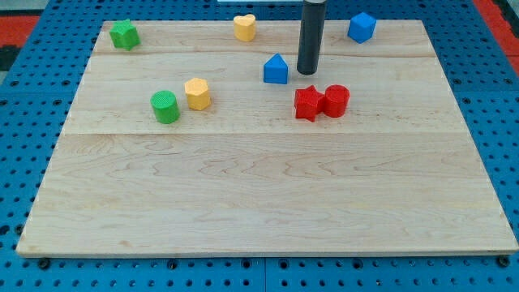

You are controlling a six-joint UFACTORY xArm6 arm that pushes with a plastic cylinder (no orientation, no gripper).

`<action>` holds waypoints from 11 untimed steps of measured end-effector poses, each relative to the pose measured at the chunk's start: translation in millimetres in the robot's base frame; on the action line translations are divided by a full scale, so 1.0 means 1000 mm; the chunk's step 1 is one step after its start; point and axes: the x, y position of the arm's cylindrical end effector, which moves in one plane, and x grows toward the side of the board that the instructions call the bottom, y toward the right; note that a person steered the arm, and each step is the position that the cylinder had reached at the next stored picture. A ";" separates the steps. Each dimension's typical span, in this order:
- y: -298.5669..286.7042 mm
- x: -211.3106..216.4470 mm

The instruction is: Push the blue triangle towards the yellow hexagon

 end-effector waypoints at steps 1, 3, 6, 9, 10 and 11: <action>-0.001 -0.003; -0.027 -0.014; -0.080 -0.015; -0.065 0.000; -0.065 0.002; -0.066 0.018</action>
